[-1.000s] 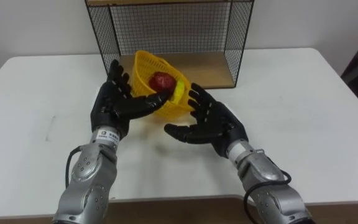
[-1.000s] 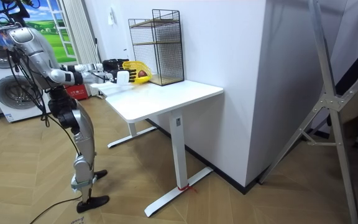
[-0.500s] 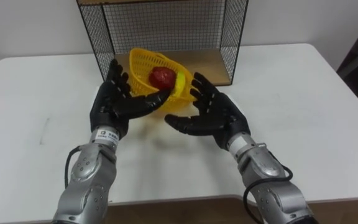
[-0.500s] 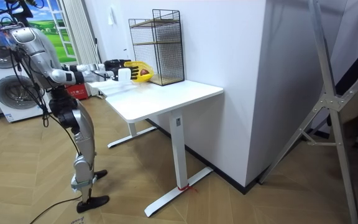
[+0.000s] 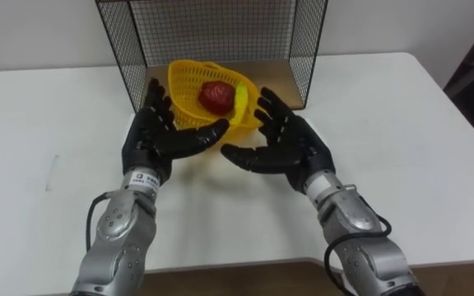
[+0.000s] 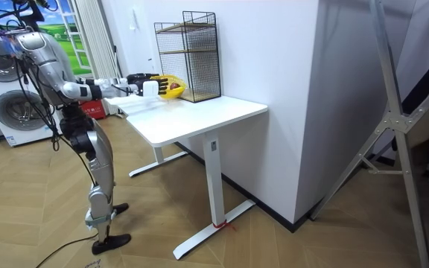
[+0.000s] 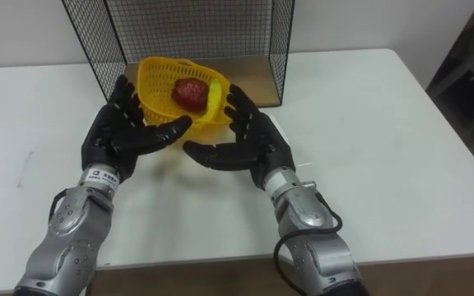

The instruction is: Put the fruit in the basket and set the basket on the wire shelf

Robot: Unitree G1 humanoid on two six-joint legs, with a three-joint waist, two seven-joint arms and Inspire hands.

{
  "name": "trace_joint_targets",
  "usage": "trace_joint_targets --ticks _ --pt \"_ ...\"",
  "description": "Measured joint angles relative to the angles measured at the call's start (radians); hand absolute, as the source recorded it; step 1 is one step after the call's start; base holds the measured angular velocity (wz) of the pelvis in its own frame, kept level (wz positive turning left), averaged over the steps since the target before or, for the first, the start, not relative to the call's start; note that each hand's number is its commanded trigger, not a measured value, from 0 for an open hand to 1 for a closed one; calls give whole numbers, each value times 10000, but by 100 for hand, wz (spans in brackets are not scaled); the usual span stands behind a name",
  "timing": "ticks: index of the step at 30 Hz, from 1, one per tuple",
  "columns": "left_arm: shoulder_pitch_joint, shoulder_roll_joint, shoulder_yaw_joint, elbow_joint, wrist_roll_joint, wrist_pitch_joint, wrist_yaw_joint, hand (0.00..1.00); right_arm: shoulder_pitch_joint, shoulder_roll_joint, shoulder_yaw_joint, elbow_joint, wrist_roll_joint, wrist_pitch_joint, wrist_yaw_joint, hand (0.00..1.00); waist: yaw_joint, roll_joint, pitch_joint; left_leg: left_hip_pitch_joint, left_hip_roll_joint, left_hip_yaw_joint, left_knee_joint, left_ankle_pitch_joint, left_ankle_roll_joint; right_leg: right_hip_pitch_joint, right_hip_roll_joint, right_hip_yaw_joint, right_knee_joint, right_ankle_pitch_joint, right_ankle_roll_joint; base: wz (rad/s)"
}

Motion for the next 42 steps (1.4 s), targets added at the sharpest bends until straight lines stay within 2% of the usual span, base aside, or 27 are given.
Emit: trace_joint_targets --ticks 9,15,20,21,23,25,27,28,29,30,31,33,34,35,36,37,38,39,40,41,42 --pt "-1 -36 28 -2 192 146 1 0 -244 -12 -187 -1 -448 0 11 0 -12 -54 -24 95 1 28 7 0 1 17 -2 43 0 0 1 -1" --pt "-3 -57 43 -5 202 154 2 0 -462 -13 -269 -3 -743 0 12 0 -28 -204 -105 101 12 28 56 1 1 43 0 51 12 0 0 0" --pt "1 -24 55 -7 183 171 0 0 -459 -19 -279 -3 -741 0 65 0 48 -237 -96 115 72 26 460 -16 -13 214 12 35 59 -3 -6 -1" --pt "0 -28 62 -7 184 171 0 0 -460 -20 -291 -3 -726 0 89 0 58 -233 -93 70 151 24 680 -63 -64 173 55 45 237 -37 -27 -4" --pt "-33 -22 108 -21 195 164 0 0 -466 -32 -298 -47 -691 0 153 0 107 -218 -97 -113 403 -5 1232 -445 -139 10 215 12 698 -307 -148 -4" --pt "-69 -9 170 -9 282 158 1 0 -485 -8 -312 -85 -751 -14 177 0 272 -251 -75 -640 830 -155 2414 -983 -343 -537 480 2 1872 -856 -377 -7" --pt "-64 -9 170 -5 294 157 1 0 -524 6 -308 -83 -743 -14 214 0 288 -289 -49 -1010 1036 -305 3231 -1232 -470 -898 576 -40 2688 -1331 -540 5" --pt "-63 -9 170 12 281 161 0 0 -512 -26 -297 -66 -732 -14 234 0 282 -287 -27 -1183 1080 -447 3692 -1270 -511 -1011 584 -75 3113 -1609 -622 12" --pt "-63 -14 170 15 247 162 0 0 -513 -28 -296 -63 -729 -13 236 0 279 -270 -9 -1248 1102 -467 3891 -1266 -510 -1058 579 -32 3287 -1719 -653 5" --pt "-62 -43 170 27 81 162 0 0 -513 -25 -313 -63 -721 -13 230 0 276 -197 43 -1357 1184 -489 4305 -1229 -491 -1099 596 1 3559 -1951 -710 -10" --pt "-64 -36 191 55 96 162 0 0 -520 -15 -312 -64 -715 -13 232 0 329 -177 19 -1517 1195 -563 4574 -1112 -429 -1231 578 108 3769 -2083 -749 -16" --pt "-103 -35 279 61 91 159 1 0 -619 38 -305 -64 -709 -14 230 0 258 -263 -10 -1655 1156 -601 4647 -844 -431 -1365 626 255 3904 -2111 -863 -6" --pt "-111 -15 280 66 131 158 1 0 -684 62 -242 -64 -704 -14 222 0 287 -378 68 -1745 1108 -575 4628 -649 -389 -1376 726 553 3887 -2048 -1010 3" --pt "-106 -5 278 75 143 159 1 0 -707 65 -240 -71 -712 -14 222 0 275 -496 77 -1914 1012 -648 4615 -561 -352 -1373 715 679 3893 -2000 -1140 17" --pt "-141 5 261 79 188 164 0 0 -793 37 -312 -81 -732 -14 223 0 163 -636 27 -2293 495 -782 4206 -523 -325 -1488 672 925 3850 -1974 -1225 24" --pt "-209 -100 208 76 199 164 -1 0 -894 -60 -428 -86 -806 -14 227 0 197 -764 4 -2665 -9 -780 3269 -382 -249 -1678 652 1259 3839 -1962 -1212 17" --pt "-211 -163 211 77 189 164 -1 0 -943 -90 -471 -85 -849 -12 228 0 250 -752 4 -2776 -184 -736 2743 -226 -218 -1710 646 1357 3805 -1920 -1217 -25" --pt "-204 -246 231 122 178 166 -1 0 -964 -114 -444 -80 -849 -8 231 0 399 -695 -1 -2867 -394 -719 1941 423 2 -1680 666 1566 3727 -1863 -1153 -60" --pt "-205 -215 270 133 179 165 -1 0 -961 -129 -417 -81 -834 -4 247 0 561 -647 -80 -2848 -393 -731 1701 948 102 -1636 679 1618 3657 -1839 -1121 -58" --pt "-212 -145 276 124 179 164 -1 0 -961 -110 -409 -81 -804 -4 274 0 528 -655 -121 -2827 -401 -747 1735 1071 234 -1599 705 1622 3609 -1865 -1085 -22" --pt "-220 -15 252 124 180 165 0 0 -964 -129 -385 -84 -711 -4 352 0 420 -678 -141 -2778 -406 -725 1909 1028 361 -1446 684 1504 3392 -1906 -1001 0"
